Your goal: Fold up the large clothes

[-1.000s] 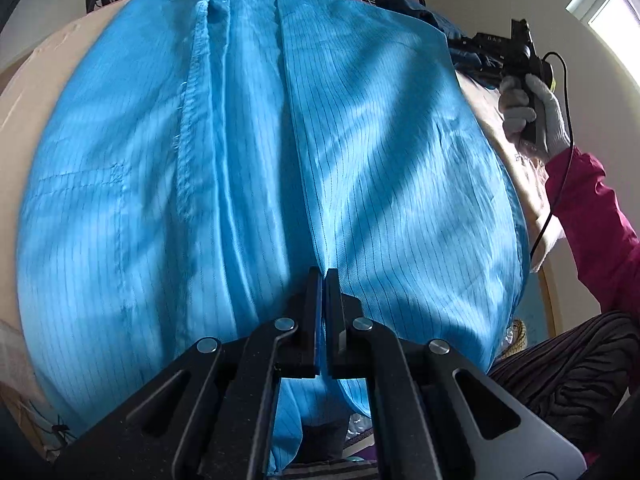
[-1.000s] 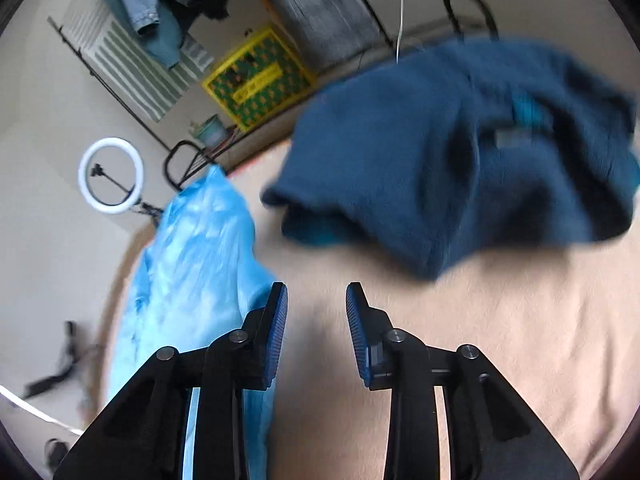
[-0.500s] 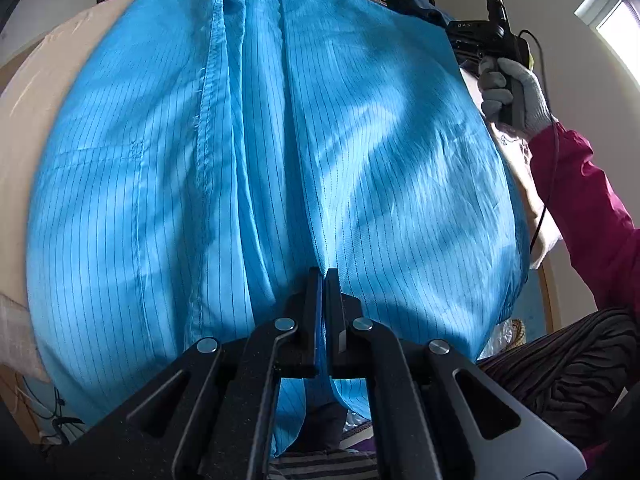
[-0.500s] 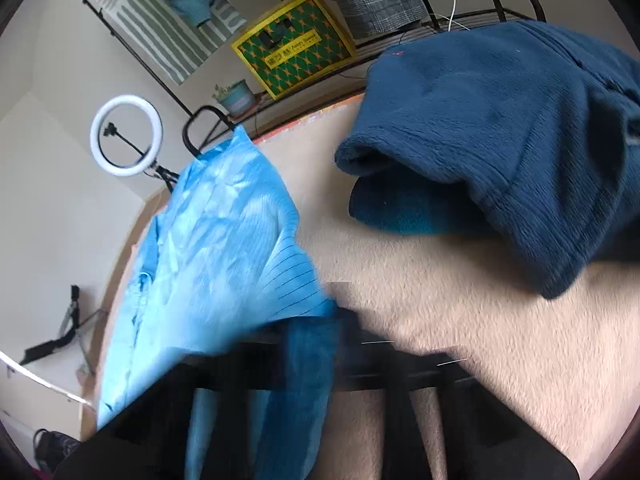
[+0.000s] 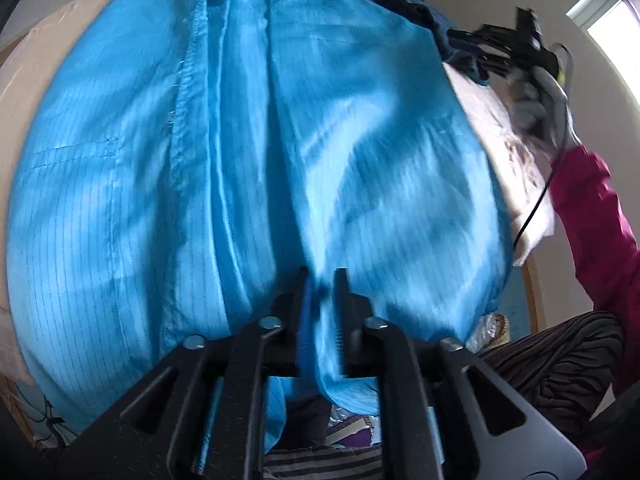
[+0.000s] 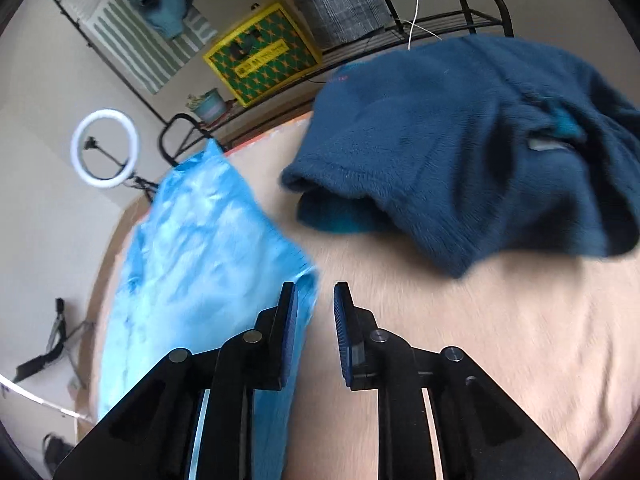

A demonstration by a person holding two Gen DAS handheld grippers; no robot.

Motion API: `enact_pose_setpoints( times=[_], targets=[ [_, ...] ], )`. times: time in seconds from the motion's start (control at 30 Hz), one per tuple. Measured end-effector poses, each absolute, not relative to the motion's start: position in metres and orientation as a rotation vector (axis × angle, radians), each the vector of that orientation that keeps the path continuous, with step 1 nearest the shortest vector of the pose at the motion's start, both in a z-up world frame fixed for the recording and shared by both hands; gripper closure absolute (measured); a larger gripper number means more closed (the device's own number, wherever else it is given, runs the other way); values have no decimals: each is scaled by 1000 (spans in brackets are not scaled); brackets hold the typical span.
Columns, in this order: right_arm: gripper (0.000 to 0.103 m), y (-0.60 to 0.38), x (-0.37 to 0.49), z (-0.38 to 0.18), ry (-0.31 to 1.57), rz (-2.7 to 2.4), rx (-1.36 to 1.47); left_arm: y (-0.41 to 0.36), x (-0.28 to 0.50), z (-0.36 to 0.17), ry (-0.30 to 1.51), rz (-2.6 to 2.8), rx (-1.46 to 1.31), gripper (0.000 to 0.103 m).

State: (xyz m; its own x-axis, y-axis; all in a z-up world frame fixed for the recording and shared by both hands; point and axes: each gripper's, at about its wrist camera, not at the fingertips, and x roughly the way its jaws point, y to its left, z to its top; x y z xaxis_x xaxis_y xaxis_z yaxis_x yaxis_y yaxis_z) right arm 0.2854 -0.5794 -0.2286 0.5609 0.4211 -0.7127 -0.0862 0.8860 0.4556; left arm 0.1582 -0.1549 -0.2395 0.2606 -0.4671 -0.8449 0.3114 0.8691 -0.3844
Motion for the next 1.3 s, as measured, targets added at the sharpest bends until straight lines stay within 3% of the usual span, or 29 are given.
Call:
enact_pose_setpoints(
  times=[0.07,0.13,0.37,0.53,0.8,0.83,0.87,0.9,0.93,1.1,1.3],
  targets=[
    [73,-580,255,-214,931,357,430,-156,158,-238,1197,-560,-152,78],
    [68,-577,220,-199,924,400,421,-157,157,-239,1200,-583,-154,78],
    [65,-556,95,-158,916,498,419,-150,153,-243,1192,-634,-220,72],
    [65,-513,54,-190,1014,468,352,-148,148,-243,1189,-663,-254,72],
    [65,-467,80,-256,1155,444,317,-142,145,-242,1188,-678,-299,72],
    [79,-464,82,-257,1152,451,308,-141,145,-243,1190,-682,-307,72],
    [102,-460,86,-258,1142,447,298,-141,144,-243,1187,-691,-314,77],
    [101,-457,90,-259,1149,441,286,-141,143,-243,1185,-698,-314,91],
    [102,-457,86,-257,1144,435,278,-143,142,-242,1185,-698,-312,98],
    [103,-473,79,-238,1086,391,224,-160,136,-239,1165,-737,-285,100],
    [102,-510,84,-253,1087,389,370,-179,138,-256,1188,-731,-252,101]
  ],
)
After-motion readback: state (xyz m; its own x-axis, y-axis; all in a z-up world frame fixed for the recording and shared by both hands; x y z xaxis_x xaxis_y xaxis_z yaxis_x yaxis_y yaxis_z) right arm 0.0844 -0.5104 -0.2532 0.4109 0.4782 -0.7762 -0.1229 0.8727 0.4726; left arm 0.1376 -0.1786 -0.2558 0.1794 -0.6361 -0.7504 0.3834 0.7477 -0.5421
